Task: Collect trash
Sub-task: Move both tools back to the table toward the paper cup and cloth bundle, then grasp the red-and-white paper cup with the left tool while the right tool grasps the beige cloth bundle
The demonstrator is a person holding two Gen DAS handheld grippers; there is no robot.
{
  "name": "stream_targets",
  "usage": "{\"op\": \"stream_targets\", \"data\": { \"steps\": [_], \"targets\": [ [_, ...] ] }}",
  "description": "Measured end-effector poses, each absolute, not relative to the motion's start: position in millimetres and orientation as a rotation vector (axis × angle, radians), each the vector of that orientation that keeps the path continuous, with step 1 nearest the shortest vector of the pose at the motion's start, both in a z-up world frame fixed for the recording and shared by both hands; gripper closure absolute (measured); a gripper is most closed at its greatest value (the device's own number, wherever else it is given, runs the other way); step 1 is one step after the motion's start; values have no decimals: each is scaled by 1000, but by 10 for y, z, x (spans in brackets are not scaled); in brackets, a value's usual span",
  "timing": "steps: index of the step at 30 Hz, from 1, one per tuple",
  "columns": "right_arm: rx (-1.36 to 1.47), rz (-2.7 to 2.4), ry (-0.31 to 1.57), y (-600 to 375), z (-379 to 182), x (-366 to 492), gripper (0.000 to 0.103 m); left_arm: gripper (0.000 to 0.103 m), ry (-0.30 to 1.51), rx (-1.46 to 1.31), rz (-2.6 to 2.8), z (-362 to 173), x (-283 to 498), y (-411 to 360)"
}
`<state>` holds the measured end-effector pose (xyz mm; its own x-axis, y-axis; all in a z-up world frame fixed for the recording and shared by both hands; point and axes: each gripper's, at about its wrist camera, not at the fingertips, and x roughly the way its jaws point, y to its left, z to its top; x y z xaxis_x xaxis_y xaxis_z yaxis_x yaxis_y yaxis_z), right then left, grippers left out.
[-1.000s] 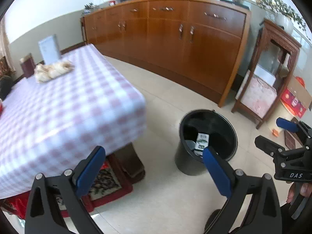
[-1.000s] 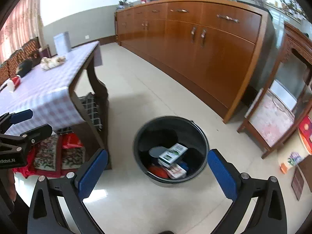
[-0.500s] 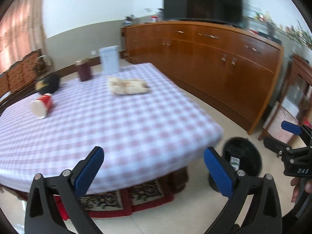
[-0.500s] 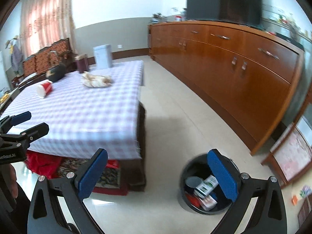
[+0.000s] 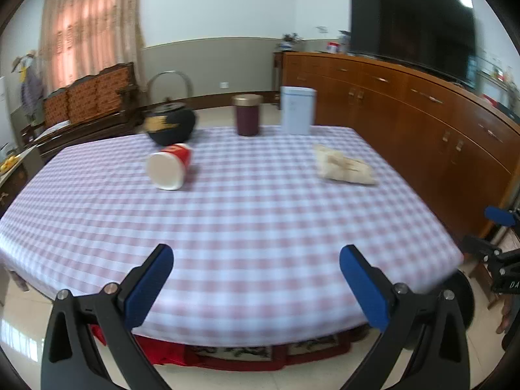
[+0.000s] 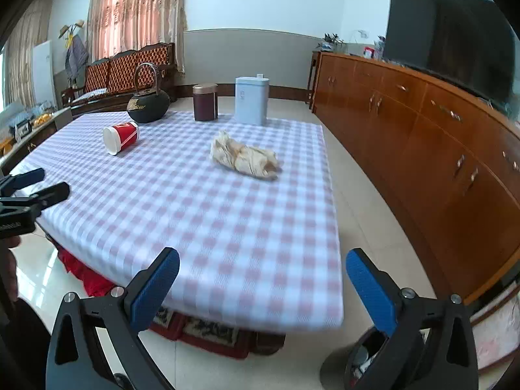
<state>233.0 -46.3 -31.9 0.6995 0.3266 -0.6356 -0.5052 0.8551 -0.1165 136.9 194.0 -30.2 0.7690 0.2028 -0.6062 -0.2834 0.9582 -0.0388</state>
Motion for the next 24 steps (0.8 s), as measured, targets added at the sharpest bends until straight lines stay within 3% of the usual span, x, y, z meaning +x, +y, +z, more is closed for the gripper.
{"op": "stream_targets", "data": {
  "steps": [22,24],
  "targets": [
    [-442,489,834,726,-836,3984,0,1,714,-148,418,-665,2159,3285],
    [-453,482,852,807,-900,4118,4,1,727,-148,414,-694,2220,3359]
  ]
}}
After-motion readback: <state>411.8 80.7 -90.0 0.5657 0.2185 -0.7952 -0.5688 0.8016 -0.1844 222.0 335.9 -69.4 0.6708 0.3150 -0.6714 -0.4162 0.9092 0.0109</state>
